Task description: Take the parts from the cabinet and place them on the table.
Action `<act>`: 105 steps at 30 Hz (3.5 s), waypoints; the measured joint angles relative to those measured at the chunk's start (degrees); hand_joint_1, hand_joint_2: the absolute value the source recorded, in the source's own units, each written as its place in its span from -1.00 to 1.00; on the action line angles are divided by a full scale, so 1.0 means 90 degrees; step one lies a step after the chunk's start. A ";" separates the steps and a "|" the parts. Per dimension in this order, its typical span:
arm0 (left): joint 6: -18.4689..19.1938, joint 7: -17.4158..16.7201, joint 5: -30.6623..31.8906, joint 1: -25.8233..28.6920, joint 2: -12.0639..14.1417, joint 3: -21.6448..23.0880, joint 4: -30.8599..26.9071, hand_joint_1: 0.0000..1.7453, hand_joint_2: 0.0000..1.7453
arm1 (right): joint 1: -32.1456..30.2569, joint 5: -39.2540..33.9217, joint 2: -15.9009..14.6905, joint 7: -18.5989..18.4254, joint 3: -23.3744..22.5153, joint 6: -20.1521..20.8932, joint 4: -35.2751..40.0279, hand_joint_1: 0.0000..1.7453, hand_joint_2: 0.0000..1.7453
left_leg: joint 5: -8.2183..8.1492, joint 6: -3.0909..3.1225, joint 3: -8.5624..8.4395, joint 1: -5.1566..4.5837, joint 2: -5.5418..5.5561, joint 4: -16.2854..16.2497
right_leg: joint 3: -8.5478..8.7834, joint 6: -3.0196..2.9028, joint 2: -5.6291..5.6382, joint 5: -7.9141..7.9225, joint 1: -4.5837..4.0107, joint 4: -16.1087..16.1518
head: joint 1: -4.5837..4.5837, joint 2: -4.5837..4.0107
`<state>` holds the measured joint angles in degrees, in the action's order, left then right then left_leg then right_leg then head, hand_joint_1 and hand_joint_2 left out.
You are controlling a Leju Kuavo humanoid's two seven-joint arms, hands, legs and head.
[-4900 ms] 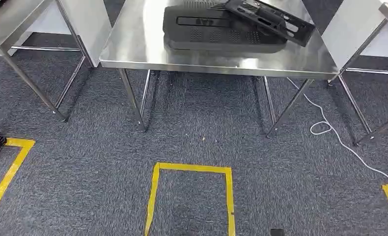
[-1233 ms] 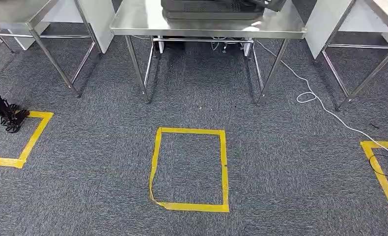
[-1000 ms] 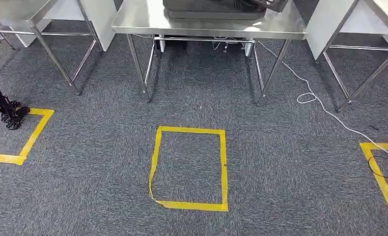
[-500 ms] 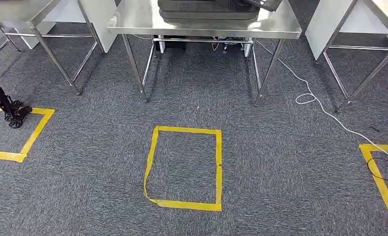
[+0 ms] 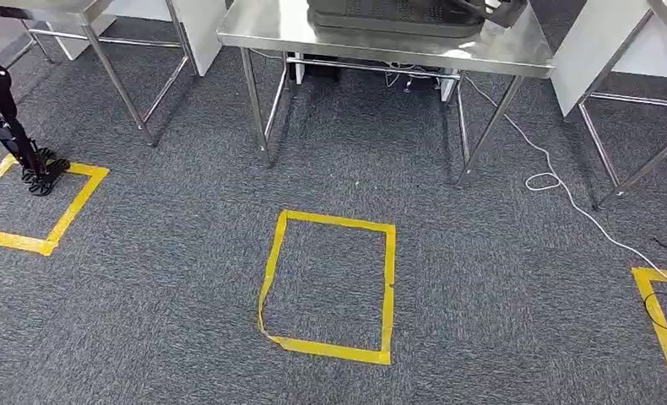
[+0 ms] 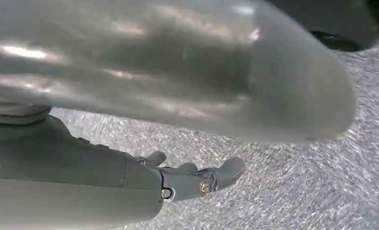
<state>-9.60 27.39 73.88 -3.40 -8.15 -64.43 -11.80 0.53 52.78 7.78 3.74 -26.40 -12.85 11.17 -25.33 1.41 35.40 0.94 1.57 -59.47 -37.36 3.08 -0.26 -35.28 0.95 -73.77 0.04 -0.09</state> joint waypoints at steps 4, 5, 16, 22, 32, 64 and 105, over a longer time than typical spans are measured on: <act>0.0007 -0.0002 -0.0005 -0.0002 0.0005 0.0000 0.0000 -1.00 -1.00 | 0.0028 0.0039 0.0002 -0.0002 0.0012 0.0005 0.0000 -1.00 -1.00 | 0.0034 -0.0096 0.0015 -0.0064 0.0136 -0.0043 | 0.0802 0.0057 0.0201 0.0663 -0.0014 0.1760 | 0.0017 0.0000; 0.0024 0.0002 -0.0005 -0.0002 0.0015 0.0000 0.0000 -1.00 -1.00 | 0.0030 0.0048 0.0015 -0.0002 0.0032 0.0005 0.0000 -1.00 -1.00 | 0.0046 -0.0118 0.0014 -0.0046 0.0152 -0.0022 | 0.0787 -0.0006 0.0166 0.0692 -0.0011 0.1749 | 0.0000 0.0000; 0.0056 0.0177 -0.0102 0.0019 0.0092 -0.0063 0.0000 -1.00 -1.00 | 0.0034 0.0138 0.0051 -0.0027 0.0104 0.0080 0.0000 -1.00 -1.00 | -0.0522 -0.0326 0.0480 0.0015 -0.0160 -0.1355 | 0.0872 -0.0241 -0.0166 0.0794 0.0021 0.1800 | -0.0063 0.0000; 0.0053 0.0299 -0.0182 -0.0005 0.0097 -0.0114 -0.0002 -1.00 -1.00 | 0.0055 0.0190 0.0027 -0.0041 0.0129 0.0078 0.0000 -1.00 -1.00 | -0.0181 -0.0191 -0.0089 -0.0029 -0.0258 -0.0129 | 0.0866 -0.0067 -0.0281 0.0734 -0.0035 0.1773 | -0.0058 0.0000; 0.0039 0.0462 -0.0493 -0.0022 0.0109 -0.0321 -0.0007 -1.00 -1.00 | 0.0043 0.0211 0.0032 -0.0058 0.0134 0.0002 0.0000 -1.00 -1.00 | -0.0045 0.0043 0.0016 -0.0040 0.0145 -0.0085 | 0.0298 0.0018 0.0042 0.0342 -0.0020 0.0705 | -0.0024 0.0000; -0.0821 -0.0206 -0.0490 0.0014 0.0241 -0.0621 -0.0032 -1.00 -1.00 | 0.0036 0.0425 0.0279 -0.0129 0.0163 0.0284 -0.0010 -1.00 -1.00 | -0.0005 -0.0006 0.0045 -0.0023 0.0323 -0.0094 | 0.0768 -0.0017 0.0316 0.0611 -0.0025 0.1595 | 0.0002 0.0000; -0.0075 0.0466 -0.0508 -0.0115 0.0000 -0.0736 -0.0015 -1.00 -1.00 | 0.0093 0.0668 0.0330 0.0124 0.0146 0.0197 -0.0012 -1.00 -1.00 | -0.0960 -0.0279 0.0854 -0.0023 -0.0094 -0.1928 | 0.0820 -0.0351 -0.0157 0.0819 -0.0082 0.1819 | -0.0027 0.0000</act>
<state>-10.27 31.58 69.31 -4.43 -8.15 -71.06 -11.93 1.36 58.80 10.75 4.85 -25.09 -11.08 11.06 -33.97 -1.10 43.08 0.73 0.72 -76.81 -29.99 -0.08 -1.67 -27.91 0.22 -57.40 -0.20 -0.09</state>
